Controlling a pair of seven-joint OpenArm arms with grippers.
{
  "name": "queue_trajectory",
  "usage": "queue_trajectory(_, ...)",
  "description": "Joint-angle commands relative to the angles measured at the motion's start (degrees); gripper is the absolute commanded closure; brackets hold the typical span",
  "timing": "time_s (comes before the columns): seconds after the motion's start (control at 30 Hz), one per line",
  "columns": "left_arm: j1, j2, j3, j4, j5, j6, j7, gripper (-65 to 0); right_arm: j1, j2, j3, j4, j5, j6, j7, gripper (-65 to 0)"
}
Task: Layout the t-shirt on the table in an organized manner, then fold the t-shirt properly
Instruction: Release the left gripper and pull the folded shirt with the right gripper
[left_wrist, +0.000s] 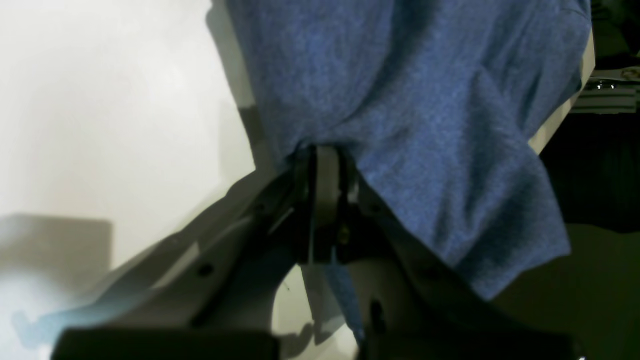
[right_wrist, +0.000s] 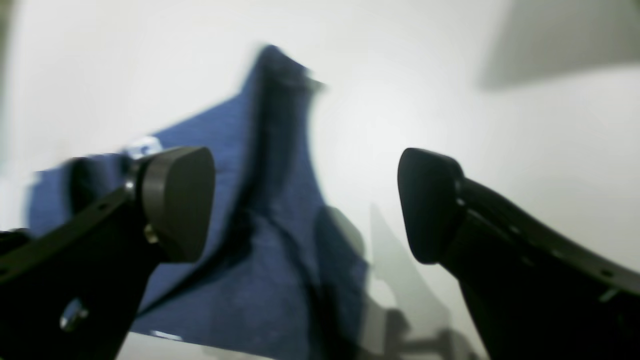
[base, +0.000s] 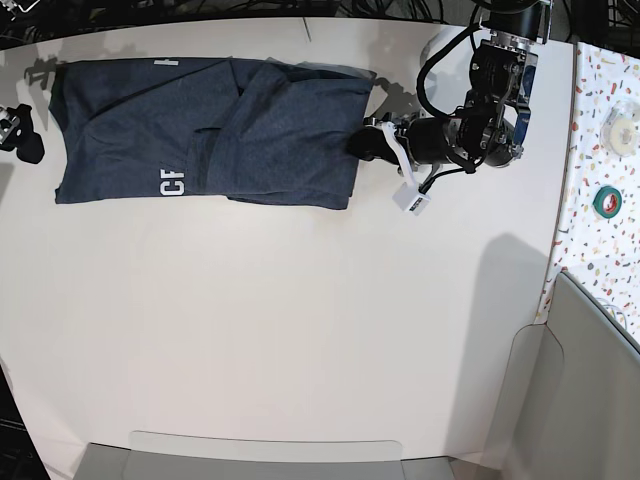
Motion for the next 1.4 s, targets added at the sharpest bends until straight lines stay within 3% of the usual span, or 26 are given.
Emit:
queue_trajectory(0.0,-0.86,-0.38,-0.2,0.82,-1.16,-0.3,-0.67,0.0,-0.07,1.2,0.17,0.57,2.02,0.78,0.18,-56.6)
queue_trajectory(0.37,-0.94,-1.18,-0.11,0.73,-1.07,-0.3,-0.67,0.0,3.45,-2.58,-4.58,-12.7,5.27,0.78,0.18,-56.6)
queue_trajectory(0.7,-0.94,-1.26,-0.11,0.73,-1.07,-0.3,-0.67,0.0,4.06,-4.87,-9.24,-13.05,5.18,0.78,0.18,-56.6)
queue_trajectory(1.07,-0.94,-1.09,-0.11,0.73,-1.07,-0.3,-0.67,0.0,4.06,0.14,-8.89,-12.79,5.1,0.78,0.18,-56.6)
queue_trajectory(1.37,-0.77,-1.09,-0.2,0.73,-1.07,-0.3,-0.67,0.0,3.98,1.64,-9.41,-12.7,3.6,0.78,0.18,-56.6)
